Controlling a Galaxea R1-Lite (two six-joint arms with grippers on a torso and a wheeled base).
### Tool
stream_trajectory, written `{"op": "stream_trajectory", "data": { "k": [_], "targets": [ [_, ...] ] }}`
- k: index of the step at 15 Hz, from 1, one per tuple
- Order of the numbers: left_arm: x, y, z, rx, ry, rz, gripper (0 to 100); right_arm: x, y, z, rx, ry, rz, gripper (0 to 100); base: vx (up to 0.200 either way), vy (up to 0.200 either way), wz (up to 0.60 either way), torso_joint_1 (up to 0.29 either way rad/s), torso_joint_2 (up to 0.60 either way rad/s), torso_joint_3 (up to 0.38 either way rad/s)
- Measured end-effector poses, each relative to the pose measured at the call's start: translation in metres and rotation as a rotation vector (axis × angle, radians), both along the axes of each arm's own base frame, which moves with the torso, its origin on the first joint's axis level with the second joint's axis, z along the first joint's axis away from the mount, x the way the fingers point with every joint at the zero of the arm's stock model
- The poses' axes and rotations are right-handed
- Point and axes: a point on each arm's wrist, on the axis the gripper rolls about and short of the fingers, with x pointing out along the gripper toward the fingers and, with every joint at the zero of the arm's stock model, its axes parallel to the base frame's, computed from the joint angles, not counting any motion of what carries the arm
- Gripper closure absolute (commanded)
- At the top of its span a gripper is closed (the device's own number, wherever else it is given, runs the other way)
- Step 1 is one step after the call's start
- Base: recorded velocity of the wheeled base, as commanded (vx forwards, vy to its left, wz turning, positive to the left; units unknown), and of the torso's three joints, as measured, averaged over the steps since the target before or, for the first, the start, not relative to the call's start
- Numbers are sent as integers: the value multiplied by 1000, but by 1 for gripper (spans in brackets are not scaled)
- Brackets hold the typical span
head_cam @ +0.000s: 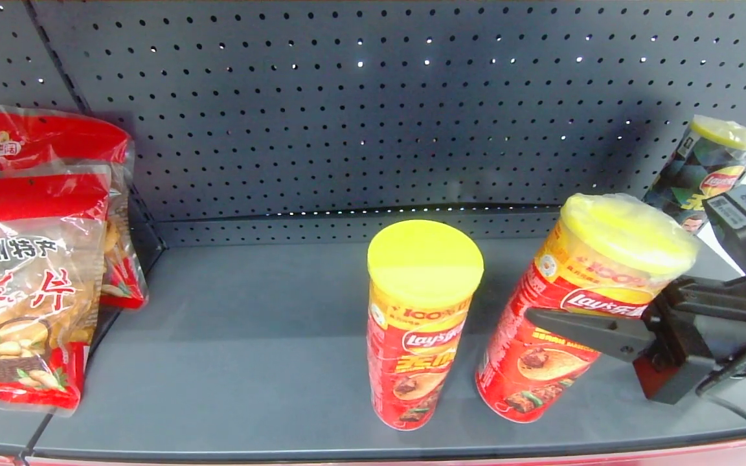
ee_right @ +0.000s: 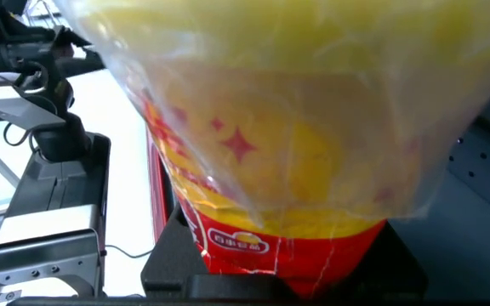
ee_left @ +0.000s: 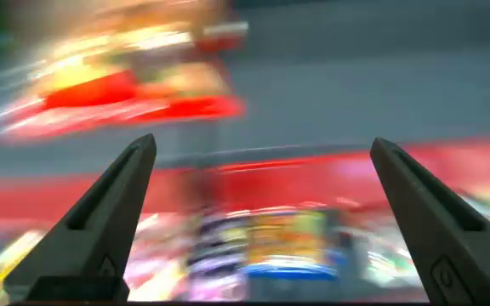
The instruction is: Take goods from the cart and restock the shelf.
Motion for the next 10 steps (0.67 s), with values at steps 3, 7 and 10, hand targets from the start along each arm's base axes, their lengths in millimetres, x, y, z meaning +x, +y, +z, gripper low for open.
{"op": "stream_trajectory", "data": {
  "k": [3, 7, 10],
  "targets": [
    [0, -2, -2, -28, 17, -92, 0, 3, 2, -3, -6, 15, 4, 100, 0, 0, 0, 0, 0, 0],
    [0, -2, -2, -28, 18, -97, 0, 22, 9, -1, -5, 12, -1, 100, 0, 0, 0, 0, 0, 0],
    [0, -2, -2, -28, 18, -96, 0, 46, 20, -5, -12, 20, -3, 100, 0, 0, 0, 0, 0, 0]
  ]
}}
